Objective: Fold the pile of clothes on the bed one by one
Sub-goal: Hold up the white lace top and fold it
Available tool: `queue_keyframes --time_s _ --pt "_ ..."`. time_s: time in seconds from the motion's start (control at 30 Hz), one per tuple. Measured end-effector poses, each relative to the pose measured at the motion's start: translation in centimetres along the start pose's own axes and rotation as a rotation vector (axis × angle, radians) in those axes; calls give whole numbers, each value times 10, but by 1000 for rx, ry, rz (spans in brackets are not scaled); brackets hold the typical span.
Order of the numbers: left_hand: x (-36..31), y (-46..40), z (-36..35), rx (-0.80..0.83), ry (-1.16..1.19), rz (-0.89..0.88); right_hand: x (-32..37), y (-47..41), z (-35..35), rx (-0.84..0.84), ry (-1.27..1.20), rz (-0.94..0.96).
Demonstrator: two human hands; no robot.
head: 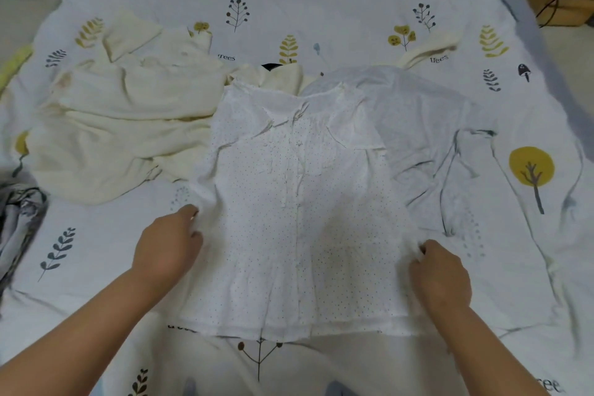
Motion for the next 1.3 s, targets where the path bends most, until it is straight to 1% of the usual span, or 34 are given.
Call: queue_keyframes --time_s 0.1,0.17,0.2,0.27,0.3,0.33,0.37,0.4,0.43,0.47,0.53,0.6,0.67,0.7,0.73,0.77,0.8,0.83,0.87,0.9,0.97,1.03,1.13,1.2,1.23,1.3 --pt "-42 10 0 -11 -5 -106 33 19 31 -161 -28 134" --pt "-70 19 -12 19 16 -179 68 41 42 -191 -38 315" --pt "-84 25 -21 54 38 -215 87 55 40 -158 -34 430" --pt "-106 37 -47 181 99 -299 119 84 19 -13 -9 662" --pt "-113 44 -63 276 108 -335 128 96 4 89 -18 739" --pt "-115 50 -77 372 84 -358 131 105 -11 205 -42 770" --pt "-112 52 -87 434 48 -365 129 110 -24 313 -73 766" --pt "-108 51 -90 443 36 -353 125 111 -33 381 -102 747" --pt "-102 46 -88 408 46 -332 120 108 -38 389 -136 717" --pt "-96 40 -84 348 63 -308 114 100 -38 348 -176 668" --pt "-86 28 -76 226 89 -265 98 78 -36 209 -197 554" --pt "-78 21 -71 135 96 -243 87 65 -39 100 -103 491" --pt "-77 19 -66 37 97 -293 89 62 -50 56 22 524" --pt "-80 21 -65 -4 89 -348 94 65 -60 76 84 581" --pt "-83 25 -72 25 44 -411 99 70 -73 132 147 652" --pt "-84 31 -87 123 -41 -480 101 77 -89 214 207 715" --pt "-79 39 -108 255 -125 -535 101 83 -102 298 258 761" --pt "-71 48 -126 370 -195 -581 100 86 -110 349 284 790" --pt "-64 53 -135 427 -238 -619 99 84 -110 347 272 808" --pt "-60 52 -135 418 -206 -632 99 80 -103 305 220 817" --pt "-56 45 -111 275 -76 -636 95 66 -81 188 111 807" --pt "-51 40 -88 192 -47 -654 81 56 -64 100 102 823" --pt "-37 47 -85 188 -238 -789 57 50 -57 83 244 855" --pt "-30 56 -84 182 -322 -877 46 49 -55 62 332 852" --pt "-26 58 -87 193 -345 -894 45 51 -54 41 324 878" --pt "-22 62 -97 249 -333 -875 51 58 -56 34 318 971"
Point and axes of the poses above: each hand's wrist, its own y-axis away from the middle knuckle, its own z-axis out of the back of the hand, x = y × z, the point moved 10 cm from there along -y, towards the middle knuckle, and after that the axes turned 6 degrees about -x, right-handed, at the moved point
